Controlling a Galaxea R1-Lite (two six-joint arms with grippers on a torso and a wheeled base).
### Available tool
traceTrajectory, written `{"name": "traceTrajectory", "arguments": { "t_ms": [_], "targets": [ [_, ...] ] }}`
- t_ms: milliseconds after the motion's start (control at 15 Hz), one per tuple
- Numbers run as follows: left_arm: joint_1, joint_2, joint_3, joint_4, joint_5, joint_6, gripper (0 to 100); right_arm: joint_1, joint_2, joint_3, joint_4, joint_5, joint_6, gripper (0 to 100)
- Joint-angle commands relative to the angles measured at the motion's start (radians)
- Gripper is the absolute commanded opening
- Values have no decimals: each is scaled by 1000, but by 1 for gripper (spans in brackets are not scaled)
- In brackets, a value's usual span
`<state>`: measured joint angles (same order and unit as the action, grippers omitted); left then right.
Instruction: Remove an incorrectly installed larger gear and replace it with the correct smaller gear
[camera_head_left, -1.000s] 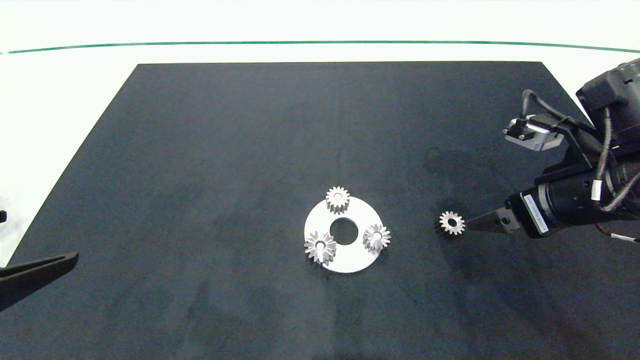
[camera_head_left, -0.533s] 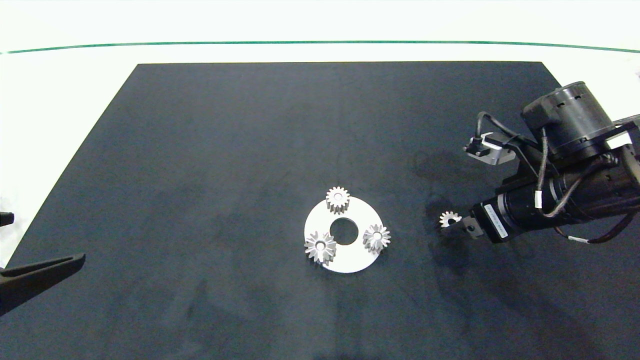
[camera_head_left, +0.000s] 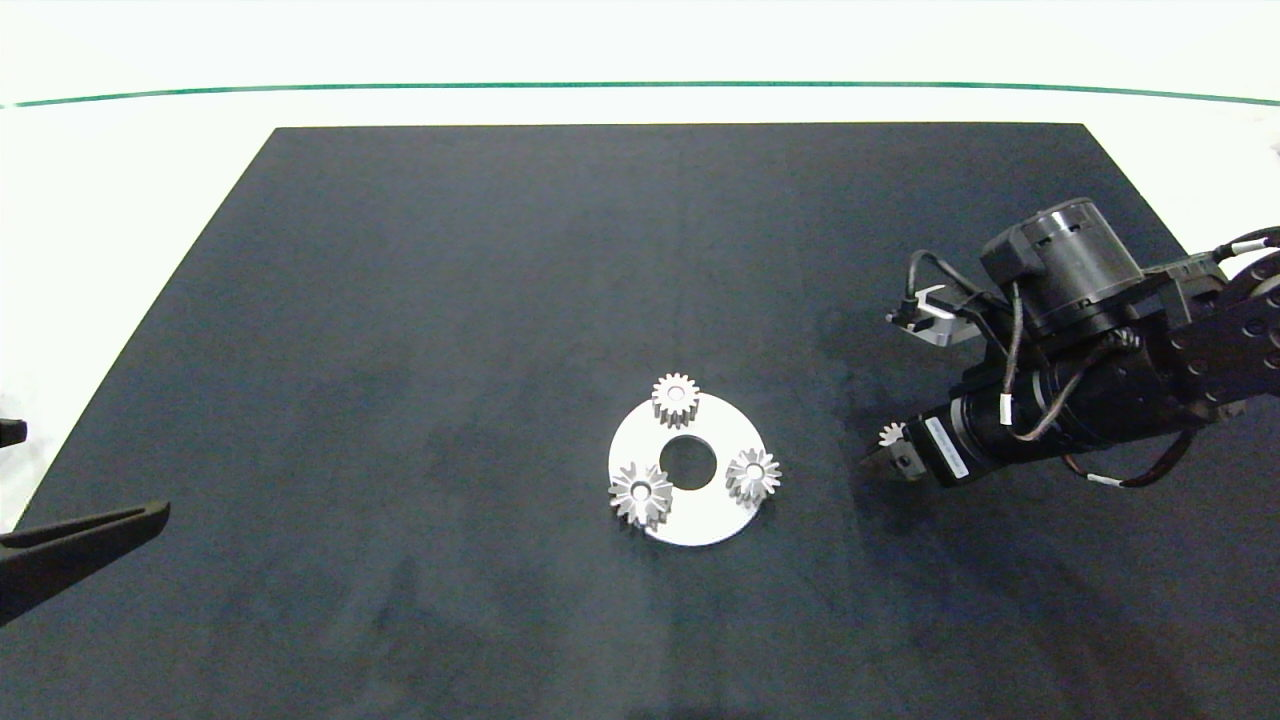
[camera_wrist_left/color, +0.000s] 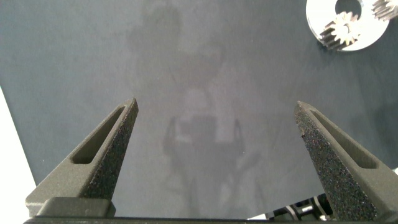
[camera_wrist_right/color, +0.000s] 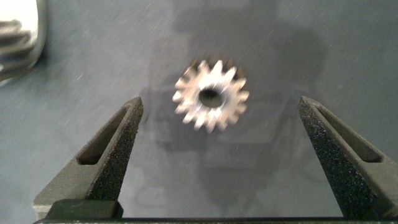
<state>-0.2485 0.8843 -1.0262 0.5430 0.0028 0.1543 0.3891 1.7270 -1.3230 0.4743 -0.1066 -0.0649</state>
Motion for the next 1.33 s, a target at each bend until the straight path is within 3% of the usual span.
{"name": "traceTrajectory", "arguments": {
  "t_ms": [67,1333],
  "targets": [
    [0,-2,1,0,0,1,100,0,28,-2,-36,-12,2,100],
    [0,-13,46,-1,2,2,100,51,25,5,-32,-47,-4,64]
  ]
}}
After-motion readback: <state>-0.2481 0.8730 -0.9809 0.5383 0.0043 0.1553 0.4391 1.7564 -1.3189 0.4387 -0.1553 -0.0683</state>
